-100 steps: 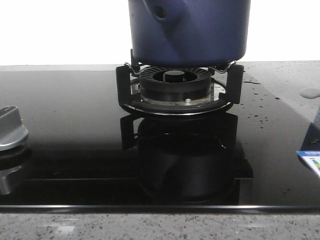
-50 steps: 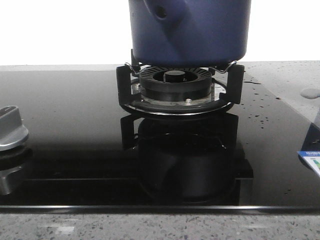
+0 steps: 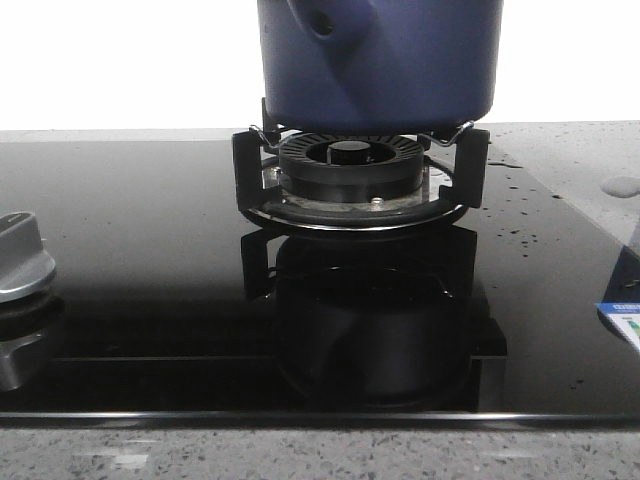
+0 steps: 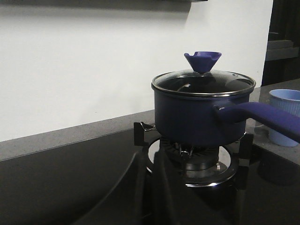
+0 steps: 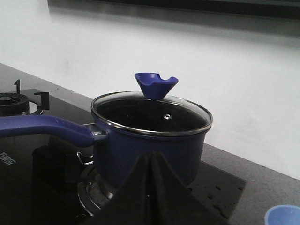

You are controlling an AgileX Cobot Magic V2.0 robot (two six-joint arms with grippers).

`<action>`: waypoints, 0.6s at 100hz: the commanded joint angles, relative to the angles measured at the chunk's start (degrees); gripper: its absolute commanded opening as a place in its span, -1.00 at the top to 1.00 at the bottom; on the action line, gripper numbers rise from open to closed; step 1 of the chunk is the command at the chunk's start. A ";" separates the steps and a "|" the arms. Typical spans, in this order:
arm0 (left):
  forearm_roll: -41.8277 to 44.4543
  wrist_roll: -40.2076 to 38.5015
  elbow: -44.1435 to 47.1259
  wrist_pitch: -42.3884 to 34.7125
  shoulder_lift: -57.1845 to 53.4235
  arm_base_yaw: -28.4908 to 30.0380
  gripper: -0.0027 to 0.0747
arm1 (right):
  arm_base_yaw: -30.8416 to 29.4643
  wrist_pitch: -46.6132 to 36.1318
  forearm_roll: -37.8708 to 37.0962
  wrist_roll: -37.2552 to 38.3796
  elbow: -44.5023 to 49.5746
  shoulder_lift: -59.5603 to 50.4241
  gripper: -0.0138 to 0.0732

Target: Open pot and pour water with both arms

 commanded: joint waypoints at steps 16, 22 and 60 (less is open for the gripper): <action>-1.83 -0.59 -1.35 -1.54 0.40 0.31 0.98 | 0.15 -2.05 -0.04 -0.04 -1.46 0.01 0.85; -0.03 -0.49 -1.35 -3.73 0.40 0.31 0.98 | 0.15 -2.05 -0.04 -0.04 -1.46 0.01 0.85; 64.90 -53.15 3.38 -10.16 -5.18 4.15 0.98 | 0.15 -1.85 -0.04 -0.04 -1.46 0.01 0.85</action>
